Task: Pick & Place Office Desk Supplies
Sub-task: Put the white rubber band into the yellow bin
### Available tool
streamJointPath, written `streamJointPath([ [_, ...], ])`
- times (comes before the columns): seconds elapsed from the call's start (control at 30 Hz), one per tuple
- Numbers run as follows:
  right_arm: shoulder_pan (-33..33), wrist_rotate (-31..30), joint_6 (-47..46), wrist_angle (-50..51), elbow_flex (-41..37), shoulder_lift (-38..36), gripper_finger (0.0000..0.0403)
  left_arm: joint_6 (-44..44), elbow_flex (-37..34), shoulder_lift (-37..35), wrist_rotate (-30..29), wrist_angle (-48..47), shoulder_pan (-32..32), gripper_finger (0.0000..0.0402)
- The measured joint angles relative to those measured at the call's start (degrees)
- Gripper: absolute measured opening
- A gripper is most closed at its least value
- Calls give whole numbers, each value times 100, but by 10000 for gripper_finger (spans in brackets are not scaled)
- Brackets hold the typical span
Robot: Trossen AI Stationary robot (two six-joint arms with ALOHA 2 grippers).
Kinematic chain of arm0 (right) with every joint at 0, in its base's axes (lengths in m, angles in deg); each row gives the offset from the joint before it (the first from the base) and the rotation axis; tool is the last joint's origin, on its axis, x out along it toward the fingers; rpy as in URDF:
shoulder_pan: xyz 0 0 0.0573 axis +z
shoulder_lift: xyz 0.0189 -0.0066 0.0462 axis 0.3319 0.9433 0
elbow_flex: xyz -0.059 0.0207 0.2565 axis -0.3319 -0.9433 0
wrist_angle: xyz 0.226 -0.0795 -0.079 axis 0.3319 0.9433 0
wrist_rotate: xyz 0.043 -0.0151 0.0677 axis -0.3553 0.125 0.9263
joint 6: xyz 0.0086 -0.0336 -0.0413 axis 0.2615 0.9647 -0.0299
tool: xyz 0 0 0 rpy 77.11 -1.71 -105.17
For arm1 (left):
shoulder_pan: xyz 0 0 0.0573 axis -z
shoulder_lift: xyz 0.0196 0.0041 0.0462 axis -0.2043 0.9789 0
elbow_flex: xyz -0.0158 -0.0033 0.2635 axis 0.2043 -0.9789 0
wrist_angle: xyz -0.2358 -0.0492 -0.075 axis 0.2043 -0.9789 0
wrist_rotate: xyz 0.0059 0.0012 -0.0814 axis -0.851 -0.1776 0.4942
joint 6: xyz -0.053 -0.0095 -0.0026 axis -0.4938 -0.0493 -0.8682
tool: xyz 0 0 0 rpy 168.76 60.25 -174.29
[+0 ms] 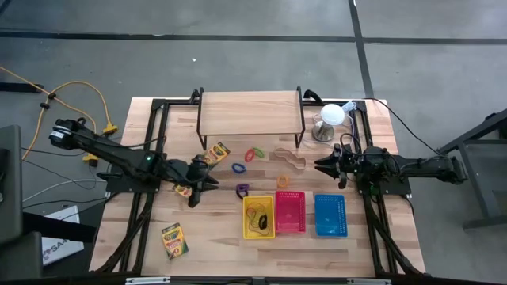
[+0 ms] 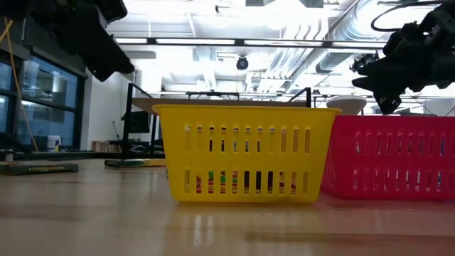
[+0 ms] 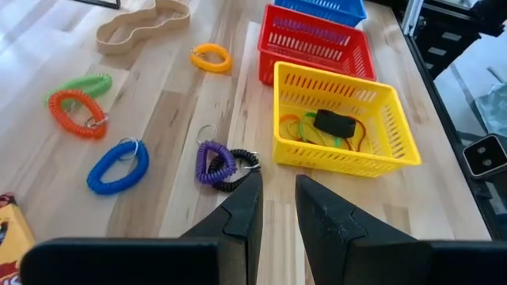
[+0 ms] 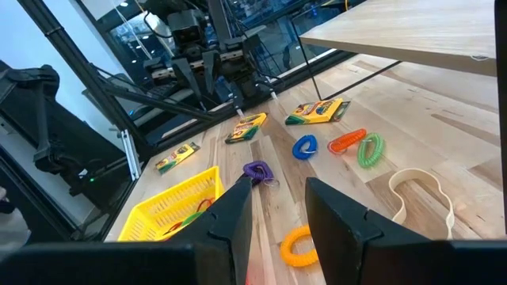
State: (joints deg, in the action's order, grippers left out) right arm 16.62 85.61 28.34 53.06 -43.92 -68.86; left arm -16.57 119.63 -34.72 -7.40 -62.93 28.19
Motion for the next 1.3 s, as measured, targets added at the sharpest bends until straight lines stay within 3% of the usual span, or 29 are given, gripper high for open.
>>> streamJointPath([
  [1.3, 2, 1, 0, -1, -1, 0, 107, -39, -47, -58, -186, 56, -15, 74],
])
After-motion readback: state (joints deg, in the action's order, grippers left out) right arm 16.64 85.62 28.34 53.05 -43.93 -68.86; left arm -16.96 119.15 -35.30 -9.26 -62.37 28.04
